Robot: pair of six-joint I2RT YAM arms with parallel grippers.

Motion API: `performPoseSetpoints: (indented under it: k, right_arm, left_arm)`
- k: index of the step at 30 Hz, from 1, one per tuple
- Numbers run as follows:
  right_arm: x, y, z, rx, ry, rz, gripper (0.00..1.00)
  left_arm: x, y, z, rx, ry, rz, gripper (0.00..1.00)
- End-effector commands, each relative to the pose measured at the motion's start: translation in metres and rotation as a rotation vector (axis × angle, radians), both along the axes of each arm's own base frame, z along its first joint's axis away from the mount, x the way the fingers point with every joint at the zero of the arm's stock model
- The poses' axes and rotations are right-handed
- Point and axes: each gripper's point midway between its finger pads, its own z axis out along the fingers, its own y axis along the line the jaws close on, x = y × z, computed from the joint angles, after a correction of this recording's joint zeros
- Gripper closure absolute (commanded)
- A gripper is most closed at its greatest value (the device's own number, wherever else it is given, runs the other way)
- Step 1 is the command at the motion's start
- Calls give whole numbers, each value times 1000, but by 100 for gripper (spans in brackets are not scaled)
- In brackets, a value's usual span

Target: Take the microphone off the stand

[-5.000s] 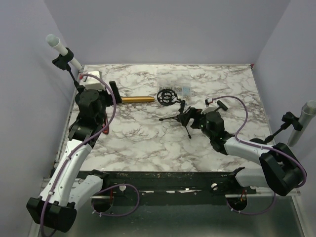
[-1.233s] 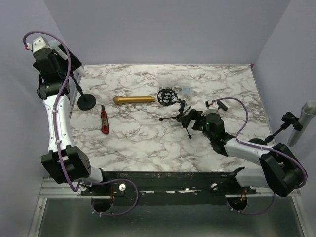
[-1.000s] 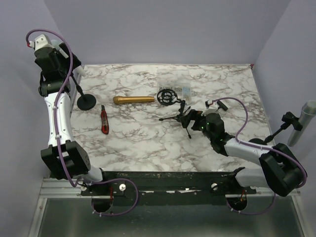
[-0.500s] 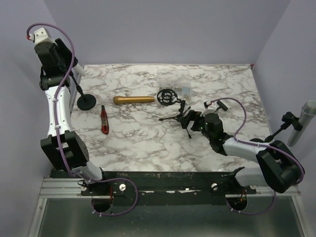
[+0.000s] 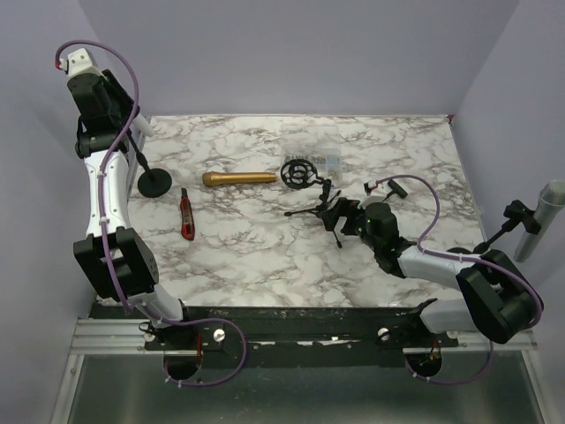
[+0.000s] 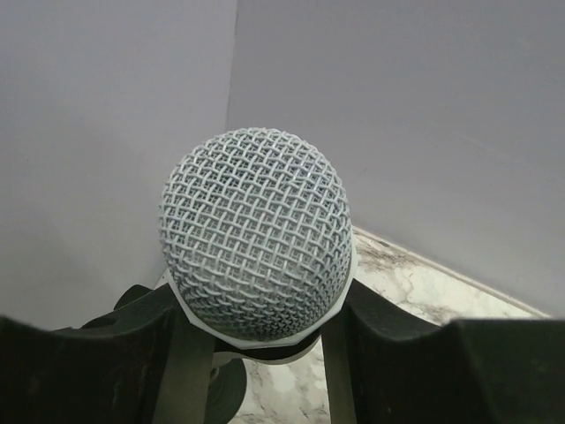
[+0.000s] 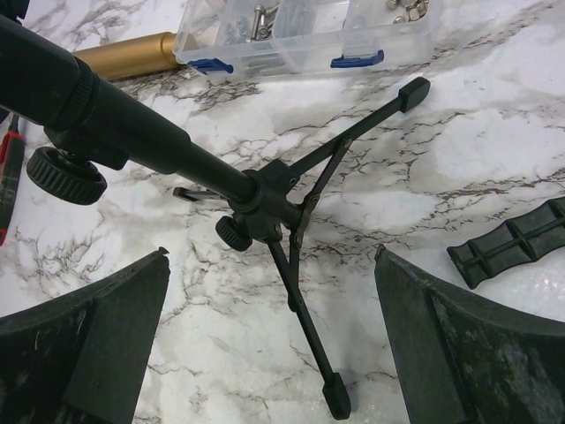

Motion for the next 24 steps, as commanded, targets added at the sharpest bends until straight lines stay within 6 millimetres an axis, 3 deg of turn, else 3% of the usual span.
performPoseSetpoints:
  k: [1,7,13,18,20,24]
  right_arm:
    - [4,0,9,4,-32,0,2]
    - [3,-3,13,5,-44,-10,2]
    - [3,-4,17,8,-54,-13,2]
    - [3,-5,19,7,-56,-21,2]
    - [6,-15,18,-18,-56,-72,1]
    - [9,-36,15,-64,-30,-183,0]
  left_arm:
    - [-9,-1,39,78,-71,19,100]
    - [-35,-16,94,98,-177,13,100]
    - [-74,-50,137,194,-240,33,100]
    - [-110,-97,148,188,-248,-47,100]
    - [-125,-119,147,162,-247,-122,100]
    - [-154,-173,126,84,-220,-309,100]
